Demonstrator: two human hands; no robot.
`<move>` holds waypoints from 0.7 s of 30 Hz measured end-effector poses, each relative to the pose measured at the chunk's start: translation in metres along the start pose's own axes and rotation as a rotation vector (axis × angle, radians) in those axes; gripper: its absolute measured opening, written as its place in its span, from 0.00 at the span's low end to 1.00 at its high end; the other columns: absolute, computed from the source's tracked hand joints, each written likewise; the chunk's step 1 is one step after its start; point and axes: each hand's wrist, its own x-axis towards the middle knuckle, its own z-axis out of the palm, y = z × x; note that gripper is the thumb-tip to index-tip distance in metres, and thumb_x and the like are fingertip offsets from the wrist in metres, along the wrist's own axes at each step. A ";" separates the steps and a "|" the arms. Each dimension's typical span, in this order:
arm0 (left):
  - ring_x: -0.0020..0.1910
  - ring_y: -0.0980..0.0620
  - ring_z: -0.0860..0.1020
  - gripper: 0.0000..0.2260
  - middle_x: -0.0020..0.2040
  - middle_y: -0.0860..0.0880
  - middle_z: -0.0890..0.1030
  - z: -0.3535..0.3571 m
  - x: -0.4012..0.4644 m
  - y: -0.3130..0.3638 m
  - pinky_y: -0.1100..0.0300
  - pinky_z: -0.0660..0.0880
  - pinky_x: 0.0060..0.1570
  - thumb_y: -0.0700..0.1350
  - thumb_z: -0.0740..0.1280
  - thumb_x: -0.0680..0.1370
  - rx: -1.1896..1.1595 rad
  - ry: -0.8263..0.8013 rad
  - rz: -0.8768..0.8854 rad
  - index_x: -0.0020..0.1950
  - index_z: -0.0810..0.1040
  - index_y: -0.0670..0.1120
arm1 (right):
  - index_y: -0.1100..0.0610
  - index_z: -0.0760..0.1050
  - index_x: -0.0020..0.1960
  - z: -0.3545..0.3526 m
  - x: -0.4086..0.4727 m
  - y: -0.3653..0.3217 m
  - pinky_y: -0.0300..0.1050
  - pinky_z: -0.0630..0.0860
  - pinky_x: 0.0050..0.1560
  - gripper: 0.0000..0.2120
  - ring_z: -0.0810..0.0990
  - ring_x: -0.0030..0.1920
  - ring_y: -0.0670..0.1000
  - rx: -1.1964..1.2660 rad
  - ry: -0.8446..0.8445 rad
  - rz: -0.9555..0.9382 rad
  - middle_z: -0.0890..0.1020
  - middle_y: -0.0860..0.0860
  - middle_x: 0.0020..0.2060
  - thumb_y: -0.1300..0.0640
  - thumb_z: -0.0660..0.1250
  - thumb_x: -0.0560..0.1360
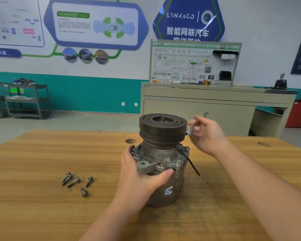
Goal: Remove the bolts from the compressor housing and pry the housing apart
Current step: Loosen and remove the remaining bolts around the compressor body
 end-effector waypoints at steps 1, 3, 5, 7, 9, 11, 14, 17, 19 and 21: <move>0.67 0.61 0.67 0.52 0.65 0.63 0.64 0.000 0.000 0.000 0.59 0.66 0.67 0.67 0.76 0.51 0.001 -0.003 0.002 0.66 0.50 0.64 | 0.59 0.68 0.41 -0.003 -0.008 -0.003 0.34 0.67 0.19 0.12 0.72 0.22 0.46 0.040 0.023 -0.077 0.77 0.52 0.27 0.58 0.53 0.83; 0.67 0.60 0.66 0.51 0.64 0.66 0.63 0.000 0.000 0.000 0.57 0.67 0.69 0.68 0.76 0.51 0.004 -0.007 0.004 0.65 0.50 0.65 | 0.59 0.67 0.44 -0.005 -0.027 -0.004 0.37 0.74 0.25 0.11 0.77 0.25 0.48 -0.053 0.057 -0.233 0.80 0.54 0.29 0.59 0.52 0.83; 0.68 0.59 0.66 0.51 0.64 0.65 0.63 -0.001 -0.001 0.000 0.55 0.66 0.70 0.68 0.76 0.51 0.015 -0.009 0.001 0.65 0.50 0.66 | 0.59 0.66 0.45 -0.005 -0.046 0.002 0.39 0.77 0.28 0.10 0.80 0.28 0.50 -0.234 0.112 -0.418 0.82 0.55 0.30 0.58 0.52 0.84; 0.69 0.58 0.66 0.50 0.66 0.61 0.64 -0.001 -0.001 0.000 0.54 0.66 0.70 0.69 0.76 0.51 0.020 -0.012 -0.008 0.65 0.49 0.66 | 0.59 0.65 0.46 -0.004 -0.062 0.011 0.41 0.78 0.28 0.09 0.81 0.29 0.53 -0.386 0.149 -0.596 0.82 0.56 0.32 0.59 0.52 0.84; 0.69 0.57 0.65 0.52 0.67 0.59 0.64 -0.001 -0.001 0.000 0.53 0.66 0.71 0.68 0.76 0.51 0.022 -0.016 -0.012 0.66 0.49 0.66 | 0.57 0.66 0.47 -0.001 -0.072 0.020 0.42 0.78 0.29 0.08 0.82 0.29 0.54 -0.491 0.140 -0.736 0.82 0.56 0.34 0.59 0.52 0.84; 0.69 0.58 0.65 0.53 0.67 0.59 0.64 -0.001 0.000 0.000 0.55 0.65 0.70 0.69 0.76 0.50 0.021 -0.007 -0.008 0.67 0.50 0.64 | 0.51 0.68 0.47 0.001 -0.080 0.029 0.43 0.79 0.30 0.08 0.83 0.31 0.55 -0.604 0.110 -0.890 0.82 0.55 0.36 0.57 0.54 0.84; 0.68 0.59 0.65 0.53 0.66 0.61 0.64 0.000 0.000 -0.001 0.59 0.64 0.68 0.69 0.76 0.50 0.019 -0.002 0.000 0.68 0.50 0.63 | 0.37 0.69 0.47 0.002 -0.086 0.042 0.46 0.80 0.34 0.05 0.83 0.33 0.53 -0.799 0.042 -1.105 0.82 0.51 0.40 0.43 0.58 0.81; 0.68 0.58 0.66 0.53 0.67 0.59 0.65 0.000 0.000 -0.003 0.59 0.65 0.68 0.69 0.76 0.50 0.016 0.002 0.002 0.68 0.51 0.63 | 0.40 0.69 0.50 -0.003 -0.085 0.050 0.43 0.80 0.36 0.04 0.83 0.36 0.48 -0.955 -0.036 -1.248 0.82 0.49 0.41 0.43 0.57 0.81; 0.67 0.59 0.67 0.52 0.67 0.59 0.66 0.000 0.001 -0.003 0.61 0.65 0.65 0.69 0.76 0.50 0.018 0.006 0.006 0.66 0.51 0.64 | 0.52 0.70 0.53 -0.010 -0.083 0.054 0.40 0.80 0.39 0.08 0.82 0.38 0.45 -1.052 -0.099 -1.335 0.80 0.55 0.41 0.49 0.57 0.83; 0.66 0.59 0.67 0.52 0.66 0.59 0.65 0.000 0.001 -0.004 0.61 0.64 0.64 0.70 0.76 0.50 0.020 0.005 0.008 0.66 0.51 0.64 | 0.58 0.70 0.55 -0.013 -0.084 0.056 0.36 0.79 0.43 0.11 0.81 0.40 0.44 -1.112 -0.143 -1.373 0.79 0.59 0.42 0.51 0.56 0.83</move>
